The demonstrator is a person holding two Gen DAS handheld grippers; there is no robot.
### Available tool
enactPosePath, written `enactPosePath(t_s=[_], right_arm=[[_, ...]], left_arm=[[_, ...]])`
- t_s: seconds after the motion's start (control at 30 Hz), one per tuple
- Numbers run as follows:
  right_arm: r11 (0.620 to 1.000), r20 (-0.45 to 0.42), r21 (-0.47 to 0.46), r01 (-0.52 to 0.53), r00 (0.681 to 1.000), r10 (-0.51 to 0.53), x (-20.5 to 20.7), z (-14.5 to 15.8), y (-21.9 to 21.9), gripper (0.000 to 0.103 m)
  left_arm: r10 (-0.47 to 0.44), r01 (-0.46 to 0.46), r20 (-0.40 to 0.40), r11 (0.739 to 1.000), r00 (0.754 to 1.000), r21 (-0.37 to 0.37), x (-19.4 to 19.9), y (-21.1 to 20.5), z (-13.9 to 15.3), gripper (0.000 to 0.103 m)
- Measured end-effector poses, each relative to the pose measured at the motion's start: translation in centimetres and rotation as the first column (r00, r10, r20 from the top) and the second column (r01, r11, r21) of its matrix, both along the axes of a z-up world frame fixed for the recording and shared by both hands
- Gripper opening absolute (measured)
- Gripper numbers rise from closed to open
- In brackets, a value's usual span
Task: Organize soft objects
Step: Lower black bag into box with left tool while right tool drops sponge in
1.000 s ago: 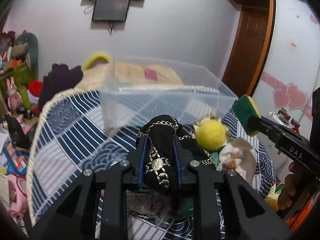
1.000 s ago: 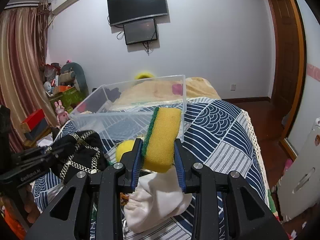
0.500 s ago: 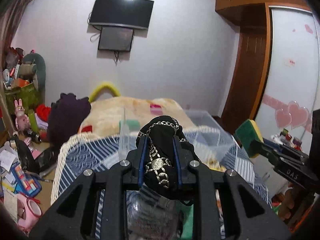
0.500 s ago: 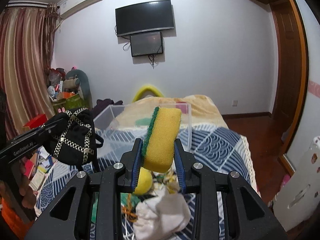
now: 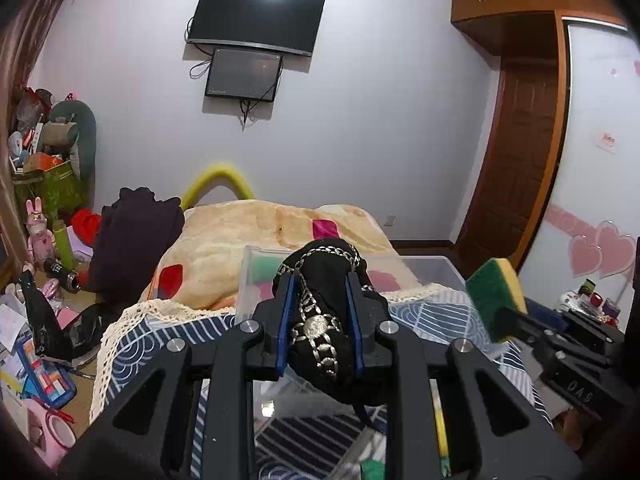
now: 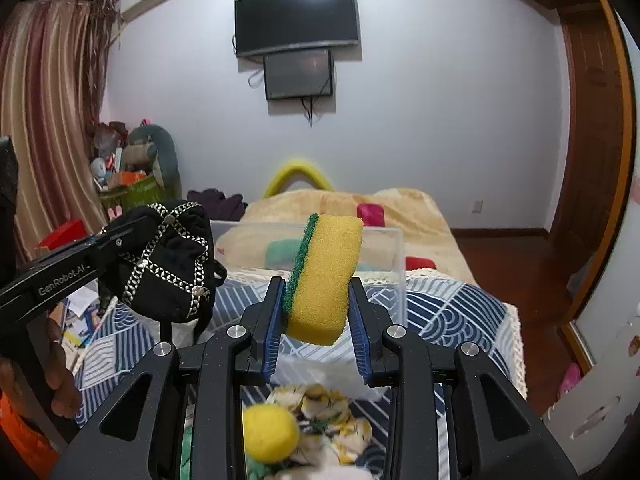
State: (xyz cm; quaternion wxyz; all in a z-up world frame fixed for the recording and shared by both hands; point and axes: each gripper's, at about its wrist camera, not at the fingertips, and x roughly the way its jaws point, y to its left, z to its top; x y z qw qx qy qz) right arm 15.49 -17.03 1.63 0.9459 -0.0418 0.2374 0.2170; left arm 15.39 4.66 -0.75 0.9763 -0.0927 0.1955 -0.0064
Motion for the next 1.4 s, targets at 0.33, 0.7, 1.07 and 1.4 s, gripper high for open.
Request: enactPosePath(t_s=[0.33,0.7,1.07,1.4], right_arm=[[0.994,-0.118,-0.109,-0.025,0.993,0.012,3.0,-3.5,2.4,0.028],[0.988,-0.112,-0.154,-0.032,0.994,0.015,2.4,-2.4,2.2,0.039],[0.995,-0.01,-0.095,-0.017,1.0,0.016,-0.1,0.7,1.1,0.057],[0.998,0.031,-0.052,-0.029,0.999,0.03,-4.0,1.2,-0.5,0.065]], left_arm=[[-0.004,0.009,-0.11,0.999,0.994,0.043,5.0,-1.0,-2.9,0.023],[-0.03,0.05,-0.2,0.994,0.979,0.093,5.8,-2.3,-4.2,0.034],[-0.047,0.062,-0.129,0.991,0.99,0.116,2.0,-2.3,-1.2,0.064],[-0.051,0.061,-0.078,0.988,0.996,0.144,-3.2,-2.3,-0.1,0.1]])
